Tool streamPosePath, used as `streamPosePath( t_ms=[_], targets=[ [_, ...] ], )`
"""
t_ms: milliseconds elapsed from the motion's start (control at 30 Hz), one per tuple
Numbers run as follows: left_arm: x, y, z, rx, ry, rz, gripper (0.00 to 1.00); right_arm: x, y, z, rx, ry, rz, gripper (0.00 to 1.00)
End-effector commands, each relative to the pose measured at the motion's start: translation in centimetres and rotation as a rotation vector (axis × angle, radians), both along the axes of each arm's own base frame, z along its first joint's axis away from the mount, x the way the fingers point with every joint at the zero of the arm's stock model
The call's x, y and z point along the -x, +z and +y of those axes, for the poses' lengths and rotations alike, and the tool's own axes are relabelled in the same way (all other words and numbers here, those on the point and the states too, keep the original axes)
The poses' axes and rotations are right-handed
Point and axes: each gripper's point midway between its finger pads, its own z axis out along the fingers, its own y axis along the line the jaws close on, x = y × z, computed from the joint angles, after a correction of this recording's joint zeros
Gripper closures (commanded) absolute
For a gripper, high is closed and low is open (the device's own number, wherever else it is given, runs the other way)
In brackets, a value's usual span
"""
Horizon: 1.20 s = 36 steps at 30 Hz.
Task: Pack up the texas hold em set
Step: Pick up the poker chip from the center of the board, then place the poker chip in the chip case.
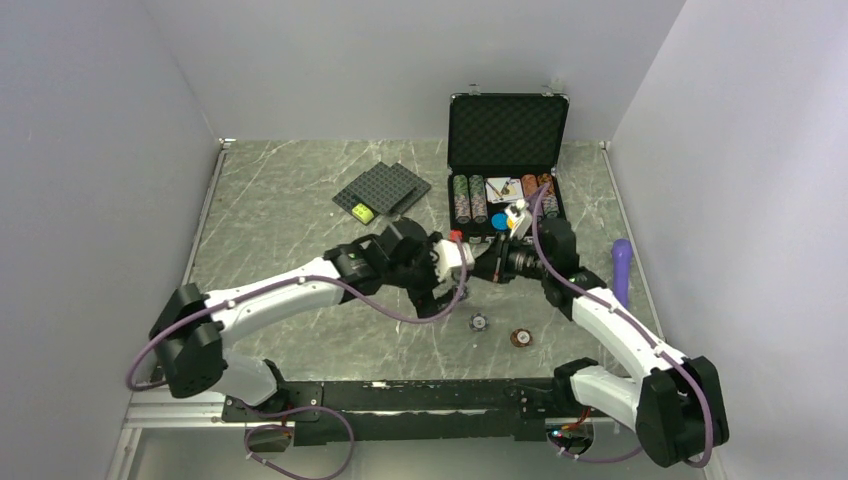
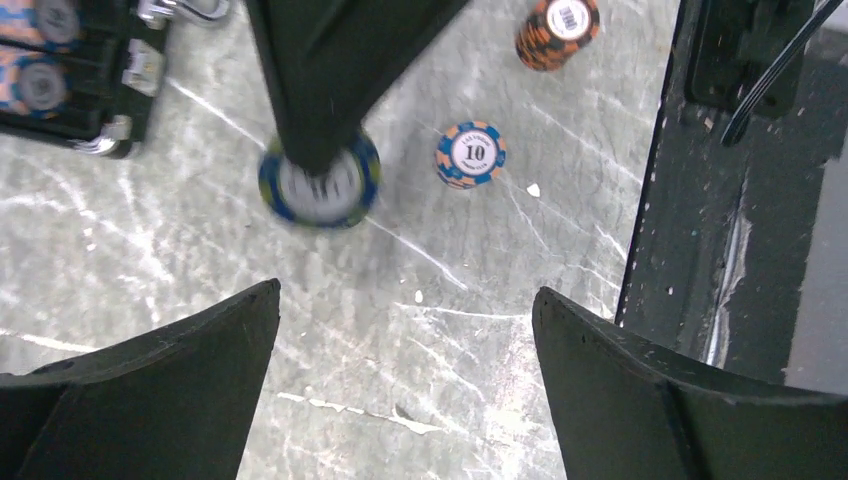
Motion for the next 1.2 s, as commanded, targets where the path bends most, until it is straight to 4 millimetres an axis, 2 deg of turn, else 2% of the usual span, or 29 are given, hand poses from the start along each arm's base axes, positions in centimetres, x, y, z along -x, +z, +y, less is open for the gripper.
streamPosePath(
  t_ms=[0,133,233,333,500,600,700,867,1000,1167],
  targets=[
    [-2.2,5.8,2.3,0.172,0.1,-0.007,0.0,-5.2,1.4,-3.4,0.212,-0.103,-0.234,1.0],
    [-5.8,8.6,6.1,0.278,0.266,0.015,0.01,-9.1,1.9,-4.6,0.352,-0.114,-0.388,1.0],
    [-8.2,9.6,8.4,0.32,0.376,0.033,0.01,-11.7,1.6,-5.2,0.455,-0.086,-0.479,1.0],
    [-9.4,10.0,9.7,0.344,0.447,0.055,0.01,-13.6,1.1,-4.9,0.529,-0.004,-0.557,1.0],
    [-9.7,9.6,9.9,0.339,0.473,0.067,0.01,-16.5,0.9,-4.3,0.624,0.083,-0.763,1.0],
    [-9.9,9.2,10.0,0.329,0.487,0.077,0.01,-17.9,0.8,-4.0,0.675,0.129,-0.829,1.0],
    [-10.0,9.1,9.9,0.328,0.49,0.088,0.01,-18.9,-1.2,-3.3,0.734,0.224,-0.817,1.0],
    [-10.1,9.1,10.0,0.327,0.494,0.087,0.01,-19.8,-3.0,-1.9,0.795,0.32,-0.841,1.0],
    [-10.0,9.2,10.0,0.326,0.495,0.081,0.01,-20.5,-5.2,-1.4,0.859,0.381,-0.824,1.0],
    [-10.2,9.4,10.2,0.329,0.505,0.075,0.01,-21.2,-6.9,-1.3,0.922,0.409,-0.819,1.0]
  ],
)
